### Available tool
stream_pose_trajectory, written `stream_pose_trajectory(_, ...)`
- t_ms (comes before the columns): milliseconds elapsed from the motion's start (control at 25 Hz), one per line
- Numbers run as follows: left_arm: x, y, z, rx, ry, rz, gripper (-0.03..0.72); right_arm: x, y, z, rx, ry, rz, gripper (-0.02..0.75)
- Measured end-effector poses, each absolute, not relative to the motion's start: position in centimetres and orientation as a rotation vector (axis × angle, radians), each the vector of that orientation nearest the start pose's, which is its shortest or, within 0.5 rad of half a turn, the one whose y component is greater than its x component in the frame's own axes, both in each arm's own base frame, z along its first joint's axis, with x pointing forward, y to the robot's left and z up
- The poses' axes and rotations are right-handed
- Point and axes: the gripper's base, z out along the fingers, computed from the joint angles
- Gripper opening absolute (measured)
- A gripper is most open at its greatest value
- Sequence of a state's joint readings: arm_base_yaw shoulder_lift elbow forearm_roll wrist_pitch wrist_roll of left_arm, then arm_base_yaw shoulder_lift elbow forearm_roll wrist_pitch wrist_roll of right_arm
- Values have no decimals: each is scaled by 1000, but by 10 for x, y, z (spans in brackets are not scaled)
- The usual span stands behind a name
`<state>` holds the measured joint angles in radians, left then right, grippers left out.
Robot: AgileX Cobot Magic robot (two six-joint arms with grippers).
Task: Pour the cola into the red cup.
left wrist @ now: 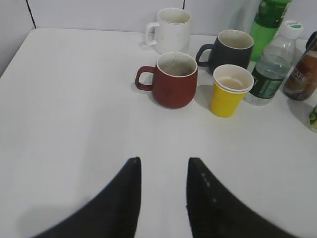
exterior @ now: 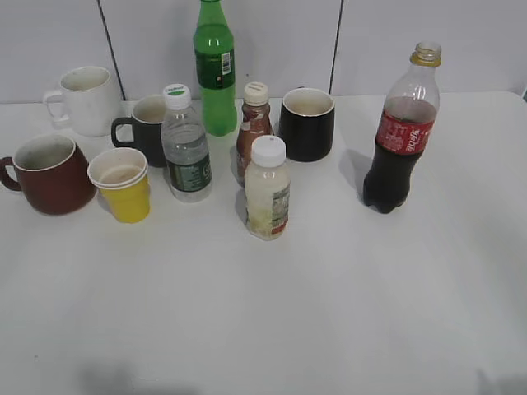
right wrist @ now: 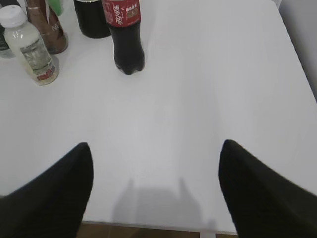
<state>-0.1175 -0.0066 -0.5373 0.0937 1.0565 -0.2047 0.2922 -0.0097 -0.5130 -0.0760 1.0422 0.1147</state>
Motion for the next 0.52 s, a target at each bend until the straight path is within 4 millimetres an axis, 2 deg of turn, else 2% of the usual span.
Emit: stream_pose_trajectory(520, -10, 9, 288, -93, 1992, -97, 244, -5, -8, 283, -174, 1997, 171, 592)
